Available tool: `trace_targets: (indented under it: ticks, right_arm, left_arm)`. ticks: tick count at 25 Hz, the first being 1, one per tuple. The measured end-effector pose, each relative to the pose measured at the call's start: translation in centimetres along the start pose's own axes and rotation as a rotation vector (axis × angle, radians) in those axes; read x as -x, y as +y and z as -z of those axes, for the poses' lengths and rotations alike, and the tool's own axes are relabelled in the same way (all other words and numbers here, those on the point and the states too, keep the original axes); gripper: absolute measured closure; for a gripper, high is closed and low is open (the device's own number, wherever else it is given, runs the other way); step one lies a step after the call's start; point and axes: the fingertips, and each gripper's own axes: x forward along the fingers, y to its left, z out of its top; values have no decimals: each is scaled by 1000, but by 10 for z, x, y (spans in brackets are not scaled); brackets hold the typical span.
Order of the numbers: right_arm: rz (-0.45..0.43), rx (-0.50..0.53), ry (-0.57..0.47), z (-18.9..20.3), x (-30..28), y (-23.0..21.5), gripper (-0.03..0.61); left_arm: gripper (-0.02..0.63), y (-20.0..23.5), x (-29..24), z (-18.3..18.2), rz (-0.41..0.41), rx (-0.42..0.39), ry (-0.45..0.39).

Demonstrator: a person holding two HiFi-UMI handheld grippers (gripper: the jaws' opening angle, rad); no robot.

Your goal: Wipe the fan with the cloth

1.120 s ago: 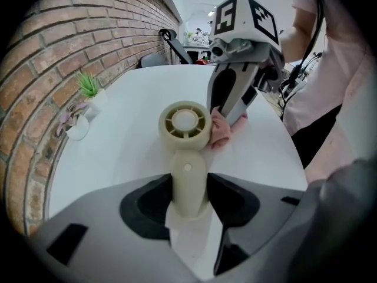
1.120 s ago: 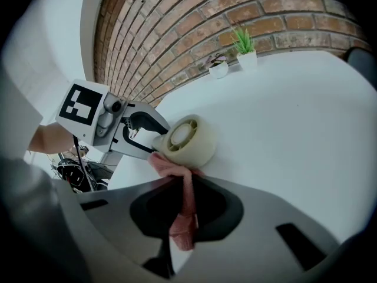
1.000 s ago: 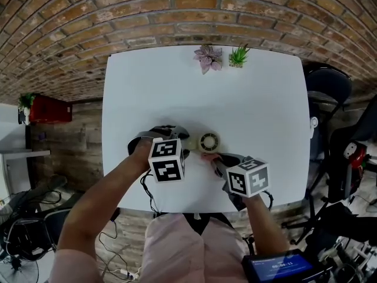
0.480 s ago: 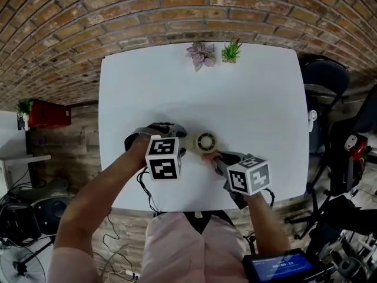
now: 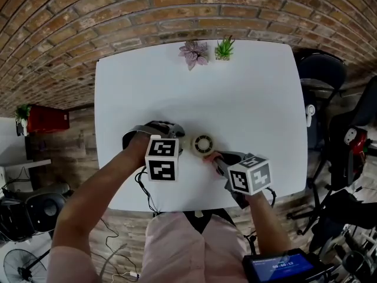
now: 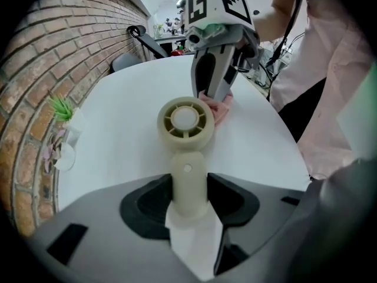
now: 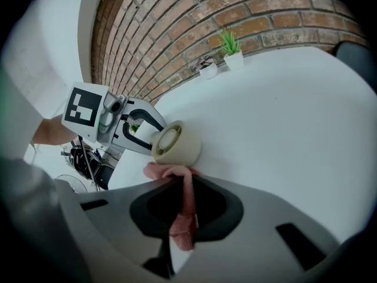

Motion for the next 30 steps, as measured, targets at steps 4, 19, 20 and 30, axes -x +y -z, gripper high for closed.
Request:
trace_targets:
  ticks: [4, 19, 20, 30]
  right_arm:
    - [7, -8, -3, 3, 3, -3, 546]
    - [31, -20, -11, 9, 13, -11, 546]
    - [32, -21, -11, 10, 13, -12, 546]
    - [33, -22, -10, 10, 14, -14, 546]
  left_arm:
    - [417, -1, -1, -1, 8, -51, 19]
    - [419, -6, -3, -5, 8, -217, 100]
    - [419, -6, -4, -6, 9, -228, 105]
    - [419, -9, -6, -8, 13, -326, 149]
